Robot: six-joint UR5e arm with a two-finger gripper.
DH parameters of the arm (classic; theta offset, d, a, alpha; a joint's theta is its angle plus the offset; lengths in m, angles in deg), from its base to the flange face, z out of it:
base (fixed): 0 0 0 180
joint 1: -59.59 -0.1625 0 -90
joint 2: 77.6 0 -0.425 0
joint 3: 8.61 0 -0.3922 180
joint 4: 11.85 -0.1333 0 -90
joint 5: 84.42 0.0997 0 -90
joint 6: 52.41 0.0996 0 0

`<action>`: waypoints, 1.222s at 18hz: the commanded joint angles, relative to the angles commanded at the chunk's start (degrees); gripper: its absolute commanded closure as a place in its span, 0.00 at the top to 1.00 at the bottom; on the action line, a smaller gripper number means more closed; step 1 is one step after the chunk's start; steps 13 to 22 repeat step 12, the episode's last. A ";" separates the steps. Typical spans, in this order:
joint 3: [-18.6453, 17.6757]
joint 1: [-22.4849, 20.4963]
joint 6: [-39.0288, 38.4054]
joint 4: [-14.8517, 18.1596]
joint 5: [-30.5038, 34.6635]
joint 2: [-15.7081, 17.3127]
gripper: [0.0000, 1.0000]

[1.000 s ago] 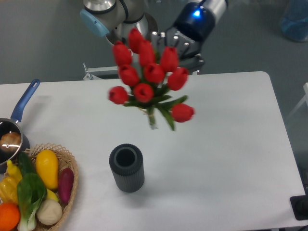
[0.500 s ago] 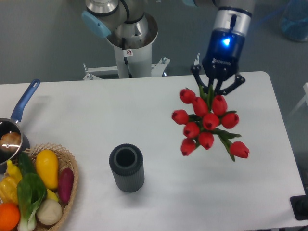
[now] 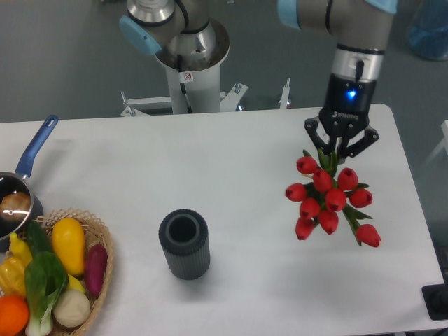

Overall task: Pick up the flowers from the vase
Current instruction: 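Carry the tulip bouquet away from the vase and hold it above the table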

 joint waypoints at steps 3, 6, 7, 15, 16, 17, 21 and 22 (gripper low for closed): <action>1.14 1.23 6.05 1.14 8.18 -1.76 0.00; 5.35 2.37 7.65 7.54 13.99 -3.43 0.00; 6.84 2.90 9.39 9.47 15.57 -4.22 0.00; 10.19 4.57 18.98 13.71 21.21 -5.89 0.00; 10.19 4.57 18.98 13.71 21.21 -5.89 0.00; 10.19 4.57 18.98 13.71 21.21 -5.89 0.00; 10.19 4.57 18.98 13.71 21.21 -5.89 0.00; 10.19 4.57 18.98 13.71 21.21 -5.89 0.00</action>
